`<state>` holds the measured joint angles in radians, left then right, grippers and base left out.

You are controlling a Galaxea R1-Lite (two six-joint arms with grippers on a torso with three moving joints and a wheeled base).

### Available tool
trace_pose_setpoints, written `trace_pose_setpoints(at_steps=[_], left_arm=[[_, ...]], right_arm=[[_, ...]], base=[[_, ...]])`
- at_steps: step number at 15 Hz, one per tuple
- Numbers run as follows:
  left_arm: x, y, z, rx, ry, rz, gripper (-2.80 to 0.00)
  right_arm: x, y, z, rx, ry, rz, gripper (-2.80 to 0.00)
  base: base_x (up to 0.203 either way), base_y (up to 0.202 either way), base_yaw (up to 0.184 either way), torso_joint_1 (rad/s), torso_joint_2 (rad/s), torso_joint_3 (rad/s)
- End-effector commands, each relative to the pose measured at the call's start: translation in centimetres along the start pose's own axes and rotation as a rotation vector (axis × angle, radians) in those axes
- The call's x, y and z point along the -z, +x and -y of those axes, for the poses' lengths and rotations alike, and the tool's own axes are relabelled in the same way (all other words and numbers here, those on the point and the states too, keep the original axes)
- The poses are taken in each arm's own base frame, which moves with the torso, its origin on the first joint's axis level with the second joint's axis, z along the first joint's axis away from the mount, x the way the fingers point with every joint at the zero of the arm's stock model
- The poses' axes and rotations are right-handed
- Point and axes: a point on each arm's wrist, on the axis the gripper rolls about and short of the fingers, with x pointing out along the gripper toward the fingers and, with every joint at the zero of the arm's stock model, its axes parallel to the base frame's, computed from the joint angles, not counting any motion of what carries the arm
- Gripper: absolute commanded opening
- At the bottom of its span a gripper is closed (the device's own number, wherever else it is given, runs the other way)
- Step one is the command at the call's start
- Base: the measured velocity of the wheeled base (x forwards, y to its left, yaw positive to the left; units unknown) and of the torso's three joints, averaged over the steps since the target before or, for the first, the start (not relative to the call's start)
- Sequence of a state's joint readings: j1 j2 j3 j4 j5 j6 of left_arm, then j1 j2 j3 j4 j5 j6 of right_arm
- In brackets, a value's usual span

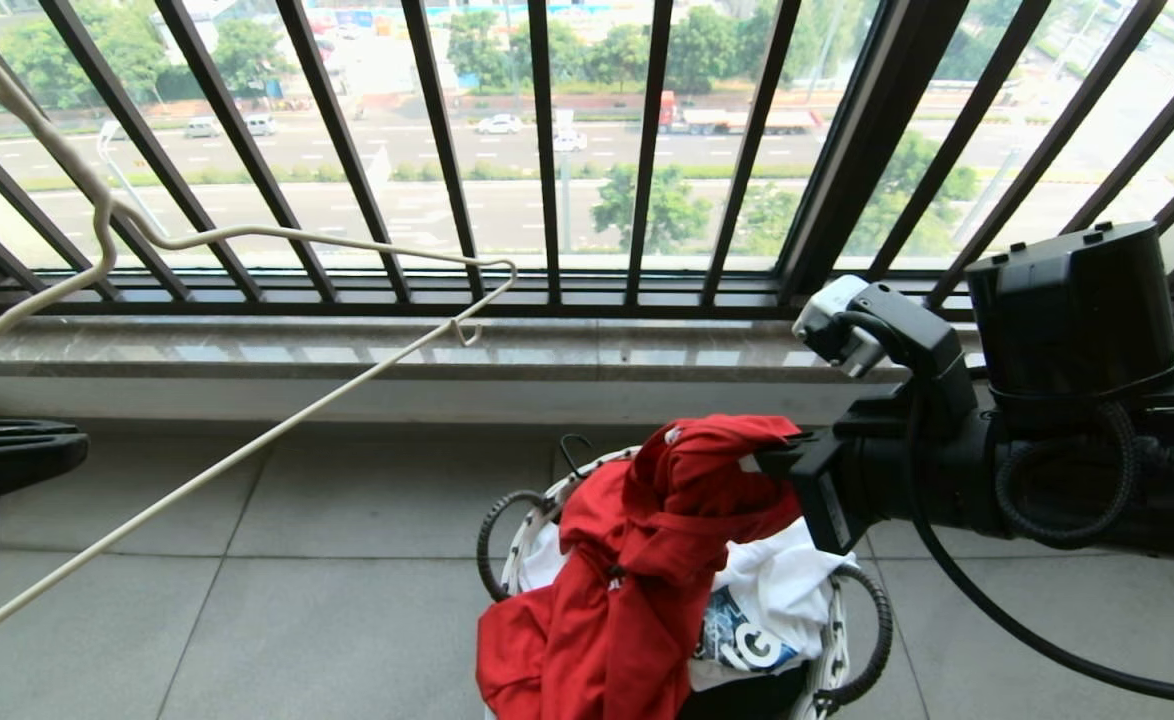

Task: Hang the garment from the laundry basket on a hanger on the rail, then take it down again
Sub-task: Pick up clothes from the basket

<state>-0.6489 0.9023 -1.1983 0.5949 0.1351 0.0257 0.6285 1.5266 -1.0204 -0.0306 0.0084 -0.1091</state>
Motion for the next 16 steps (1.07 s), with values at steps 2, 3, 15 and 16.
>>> trace_pose_setpoints(at_steps=[2, 3, 15, 16], left_arm=[[0.1, 0.7, 0.1, -0.001, 0.001, -0.028, -2.8], [0.1, 0.8, 0.1, -0.001, 0.002, -0.032, -2.8], [0.1, 1.0, 0.1, -0.022, 0.004, -0.037, -2.8], [0.1, 0.9, 0.1, -0.022, 0.004, -0.036, -2.8]], right_arm=[[4.1, 5.7, 2.9, -0.071, 0.057, -0.207, -2.8], [5.3, 6.8, 3.3, -0.086, 0.049, -0.272, -2.8], [7.4, 11.0, 4.3, -0.105, 0.031, -0.464, 0.0], [6.8, 11.1, 4.3, -0.101, 0.031, -0.441, 0.0]], base=[[0.0, 0.0, 0.0, 0.0, 0.0, 0.0], [0.0, 0.0, 0.0, 0.0, 0.0, 0.0], [0.0, 0.0, 0.0, 0.0, 0.0, 0.0], [0.0, 0.0, 0.0, 0.0, 0.0, 0.0]])
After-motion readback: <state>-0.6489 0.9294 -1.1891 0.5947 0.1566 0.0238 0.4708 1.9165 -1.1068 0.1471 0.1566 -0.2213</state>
